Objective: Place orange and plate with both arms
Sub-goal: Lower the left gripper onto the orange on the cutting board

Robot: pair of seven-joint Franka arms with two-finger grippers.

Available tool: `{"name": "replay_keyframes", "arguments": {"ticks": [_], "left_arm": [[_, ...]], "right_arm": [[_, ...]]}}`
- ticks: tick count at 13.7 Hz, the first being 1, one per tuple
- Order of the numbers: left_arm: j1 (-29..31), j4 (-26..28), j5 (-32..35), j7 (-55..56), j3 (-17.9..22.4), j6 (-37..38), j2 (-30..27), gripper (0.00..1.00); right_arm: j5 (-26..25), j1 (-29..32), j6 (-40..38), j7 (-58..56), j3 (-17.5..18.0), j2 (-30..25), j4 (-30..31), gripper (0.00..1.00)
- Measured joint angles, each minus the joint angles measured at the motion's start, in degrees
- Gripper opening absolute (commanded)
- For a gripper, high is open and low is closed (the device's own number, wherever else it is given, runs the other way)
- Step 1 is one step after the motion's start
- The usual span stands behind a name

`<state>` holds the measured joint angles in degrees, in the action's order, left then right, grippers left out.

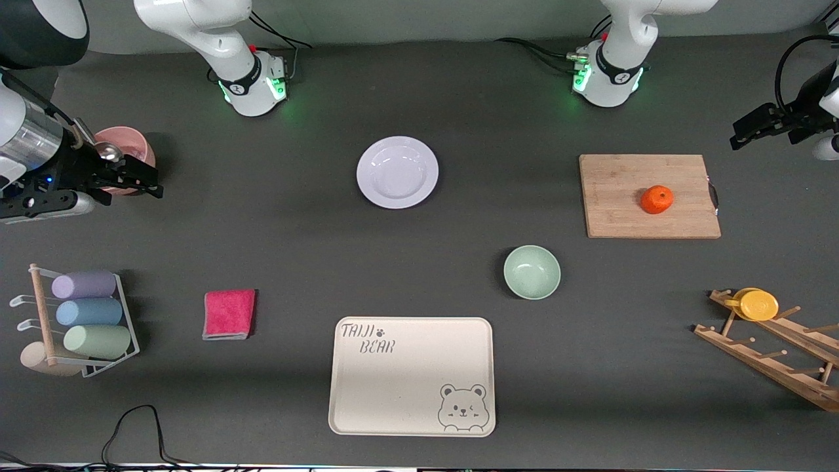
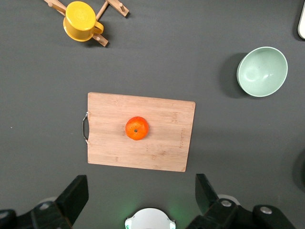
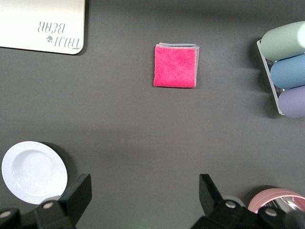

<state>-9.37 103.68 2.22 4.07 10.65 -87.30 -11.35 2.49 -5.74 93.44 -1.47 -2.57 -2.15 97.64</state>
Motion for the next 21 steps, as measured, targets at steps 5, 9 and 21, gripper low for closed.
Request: {"name": "replay_keyframes", "arguments": {"ticks": [5, 9, 21], "left_arm": [[0.26, 2.12, 0.81, -0.79, 0.40, -0.48, 0.91, 1.00], [2.34, 16.43, 2.04, -2.57, 0.90, -12.16, -0.37, 1.00], [10.41, 52.76, 4.16, -7.67, 0.97, -59.47, 3.74, 1.00]], "right_arm": [[0.00, 0.00, 0.00, -0.01, 0.00, 0.11, 0.10, 1.00], [0.00, 0.00, 0.00, -0.01, -0.01, 0.14, 0.10, 1.00], [0.00, 0.01, 0.00, -0.03, -0.08, 0.39, 0.13, 1.00]]}}
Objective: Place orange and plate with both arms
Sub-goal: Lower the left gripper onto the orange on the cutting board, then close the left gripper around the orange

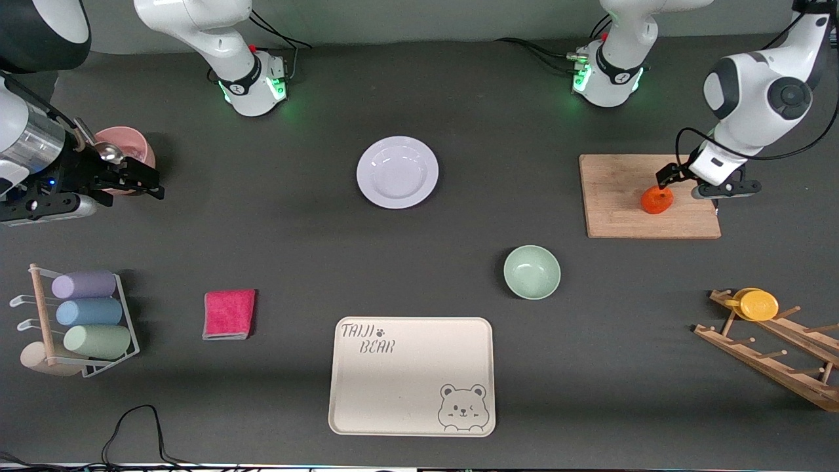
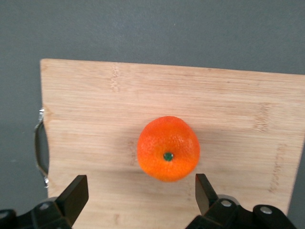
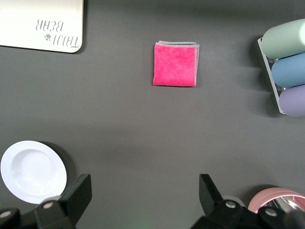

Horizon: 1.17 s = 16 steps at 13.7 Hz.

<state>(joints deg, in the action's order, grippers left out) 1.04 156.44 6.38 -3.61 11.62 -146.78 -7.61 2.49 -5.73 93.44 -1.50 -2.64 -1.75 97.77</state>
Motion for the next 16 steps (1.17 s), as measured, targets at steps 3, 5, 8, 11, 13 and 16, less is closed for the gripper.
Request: {"name": "replay_keyframes", "arguments": {"ticks": [3, 5, 8, 11, 13, 16], "left_arm": [[-0.01, 0.06, 0.00, 0.00, -0.23, -5.39, 4.58, 1.00], [-0.05, 0.10, 0.00, 0.01, -0.52, -8.49, 7.53, 0.94], [-0.24, 0.10, -0.02, 0.29, -0.79, -9.26, 9.23, 0.77], [-1.55, 0.05, -0.02, 1.67, -1.02, -9.26, 9.22, 0.79], [-1.96, -0.02, -0.17, 2.17, -1.07, -9.26, 9.22, 0.65], [-2.27, -0.20, -0.30, 2.32, -1.05, -9.27, 9.09, 0.27]], "right_arm": [[0.00, 0.00, 0.01, 0.00, -0.04, 0.05, 0.00, 1.00], [0.00, 0.00, 0.03, 0.00, -0.09, 0.11, 0.00, 1.00], [0.00, 0.01, 0.04, -0.01, -0.24, 0.18, 0.00, 1.00], [0.00, 0.01, 0.04, -0.03, -0.28, 0.19, 0.00, 1.00], [0.00, 0.01, 0.04, -0.04, -0.35, 0.22, 0.00, 1.00], [0.00, 0.01, 0.04, -0.55, -0.39, 0.27, 0.00, 1.00]]}}
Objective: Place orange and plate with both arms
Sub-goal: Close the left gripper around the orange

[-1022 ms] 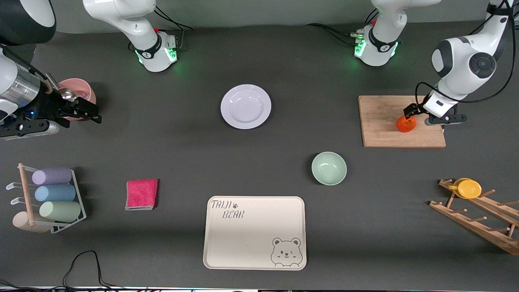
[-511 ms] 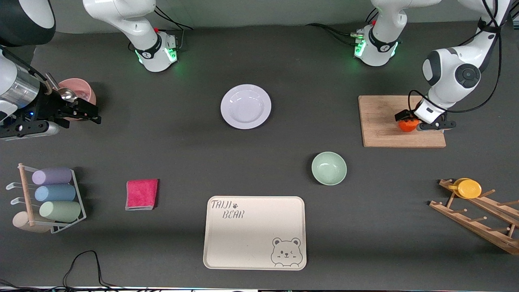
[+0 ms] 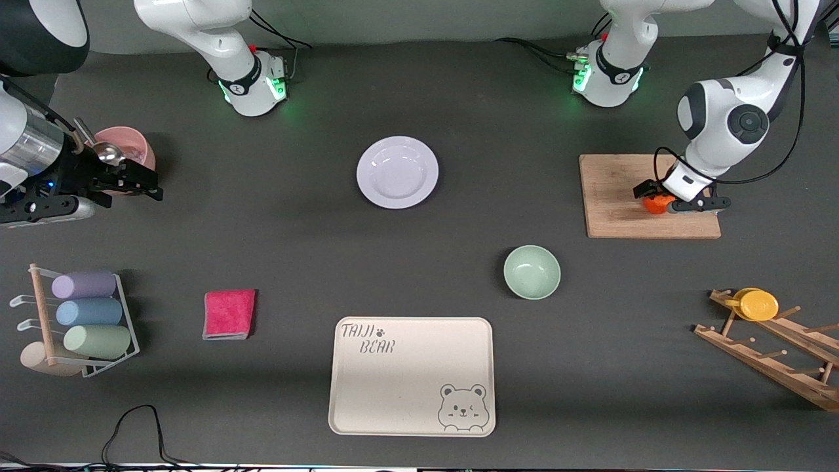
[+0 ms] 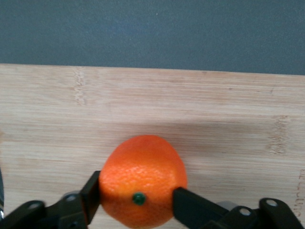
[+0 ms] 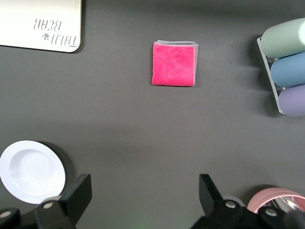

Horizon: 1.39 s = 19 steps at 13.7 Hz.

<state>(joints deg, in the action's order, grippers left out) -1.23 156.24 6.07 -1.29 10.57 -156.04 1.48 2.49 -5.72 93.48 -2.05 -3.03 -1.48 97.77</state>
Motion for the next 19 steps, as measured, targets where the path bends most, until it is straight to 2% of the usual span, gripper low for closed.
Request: {"name": "replay_keyframes", "arguments": {"ticks": [2, 3, 4, 5, 12, 16, 19], "left_arm": [[0.00, -0.08, 0.00, 0.00, 0.02, 0.00, -0.14, 0.20], [0.00, -0.18, 0.00, 0.00, 0.03, -0.03, -0.18, 0.24], [-0.01, -0.29, 0.00, 0.01, 0.03, -0.03, -0.22, 0.67], [-0.01, -0.35, 0.00, 0.01, 0.03, -0.03, -0.22, 1.00], [-0.56, -0.50, -0.02, 0.00, -0.13, 0.83, -0.19, 1.00], [-0.62, -3.86, -0.41, 0.00, -0.39, 8.79, -1.02, 1.00], [-2.64, -7.41, -4.06, 0.00, -0.59, 15.84, -2.71, 1.00]], "right_arm": [[0.00, 0.00, 0.01, -0.09, -0.04, 0.02, 0.00, 1.00], [0.00, 0.00, 0.01, -0.12, -0.05, 0.02, 0.00, 1.00], [0.00, 0.00, 0.01, -0.13, -0.06, 0.03, 0.00, 1.00], [0.01, 0.00, 0.01, -0.13, -0.08, 0.03, 0.00, 1.00], [0.07, 0.01, 0.01, -0.21, -0.39, 0.13, 0.00, 1.00], [0.08, 0.01, 0.01, -0.22, -0.48, 0.18, 0.00, 1.00], [0.08, 0.01, 0.01, -0.22, -0.50, 0.19, 0.00, 1.00]]}}
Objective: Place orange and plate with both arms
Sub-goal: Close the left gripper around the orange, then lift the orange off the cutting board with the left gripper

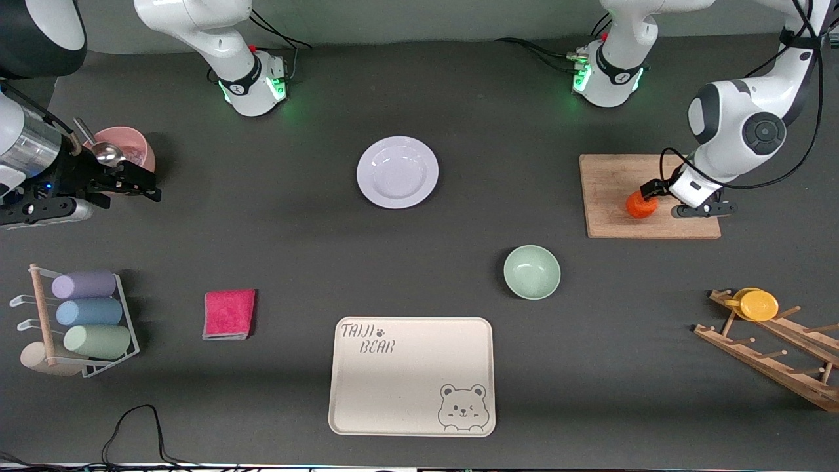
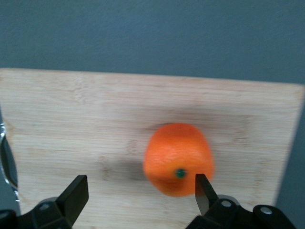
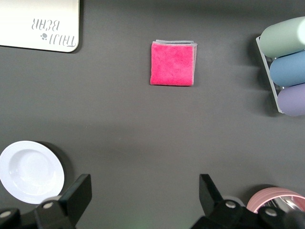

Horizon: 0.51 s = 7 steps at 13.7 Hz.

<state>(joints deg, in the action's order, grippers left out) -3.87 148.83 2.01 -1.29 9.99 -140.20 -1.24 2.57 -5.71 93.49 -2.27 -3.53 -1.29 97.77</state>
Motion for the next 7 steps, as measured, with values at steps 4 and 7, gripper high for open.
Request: {"name": "replay_keyframes", "arguments": {"ticks": [4, 7], "left_arm": [[-4.62, -0.29, -4.08, 0.50, -0.27, -1.20, 0.75, 1.00], [-5.37, 0.30, -4.10, -0.12, -0.22, -7.31, 5.51, 1.00]], "right_arm": [[0.00, 0.00, 0.00, 0.00, -0.02, 0.02, 0.00, 1.00], [0.00, 0.01, 0.01, -0.02, -0.11, 0.03, 0.00, 1.00]]}}
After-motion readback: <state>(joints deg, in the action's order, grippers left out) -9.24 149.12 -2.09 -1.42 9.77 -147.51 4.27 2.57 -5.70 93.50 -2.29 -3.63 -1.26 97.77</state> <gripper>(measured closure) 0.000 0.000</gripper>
